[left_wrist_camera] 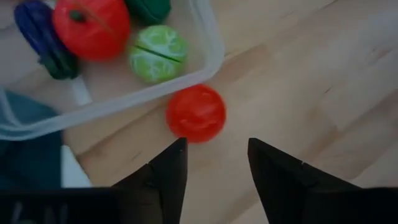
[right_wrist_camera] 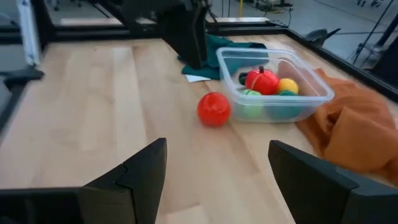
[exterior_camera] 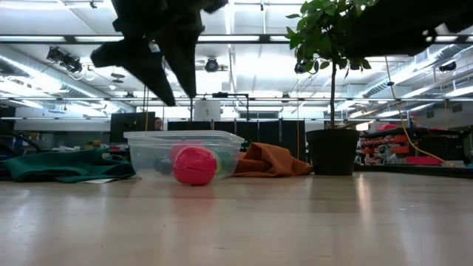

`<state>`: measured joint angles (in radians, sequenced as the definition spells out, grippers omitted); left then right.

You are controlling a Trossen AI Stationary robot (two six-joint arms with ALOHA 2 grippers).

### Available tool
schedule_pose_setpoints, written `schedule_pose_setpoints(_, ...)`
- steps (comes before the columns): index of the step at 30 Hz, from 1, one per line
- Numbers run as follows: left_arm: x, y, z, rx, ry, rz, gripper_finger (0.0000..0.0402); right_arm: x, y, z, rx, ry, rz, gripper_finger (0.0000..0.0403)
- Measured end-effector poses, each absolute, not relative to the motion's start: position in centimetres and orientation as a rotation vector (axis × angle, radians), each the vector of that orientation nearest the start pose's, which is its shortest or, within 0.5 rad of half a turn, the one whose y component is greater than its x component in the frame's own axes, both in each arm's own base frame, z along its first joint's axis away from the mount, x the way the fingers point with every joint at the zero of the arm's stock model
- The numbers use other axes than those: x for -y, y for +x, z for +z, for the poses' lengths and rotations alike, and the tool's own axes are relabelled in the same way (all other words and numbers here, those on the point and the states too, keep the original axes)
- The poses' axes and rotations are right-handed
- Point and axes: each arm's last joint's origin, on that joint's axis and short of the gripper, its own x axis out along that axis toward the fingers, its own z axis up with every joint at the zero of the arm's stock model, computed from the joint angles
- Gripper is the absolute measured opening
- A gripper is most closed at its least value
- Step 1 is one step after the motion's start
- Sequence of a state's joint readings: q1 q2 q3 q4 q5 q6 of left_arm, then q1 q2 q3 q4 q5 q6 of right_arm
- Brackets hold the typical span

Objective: Pick and placing Produce into tupperware
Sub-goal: Put the red tomato into the transparent bin

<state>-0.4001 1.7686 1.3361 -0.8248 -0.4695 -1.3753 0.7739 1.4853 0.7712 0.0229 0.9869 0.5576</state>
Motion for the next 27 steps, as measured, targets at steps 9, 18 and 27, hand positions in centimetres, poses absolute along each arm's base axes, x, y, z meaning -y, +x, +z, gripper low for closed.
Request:
schedule_pose_setpoints(9,13.3,34.5,19.4,-0.833,-0.783,0.791,0.0173,-19.3,20.8,19.2,-0.359,0.048,-0.332,0.0242)
schedule_pose_setpoints(18,14.0,34.2,18.4,-0.868,-0.806,0.829,0.0173,-19.3,20.6,19.0,-0.370,0.037,-0.334,0.0242)
schedule_pose_setpoints(27,14.0,34.3,18.2,-0.871,-0.801,0.825,0.0203,-19.3,20.5,19.0,-0.373,0.037,-0.337,0.0242)
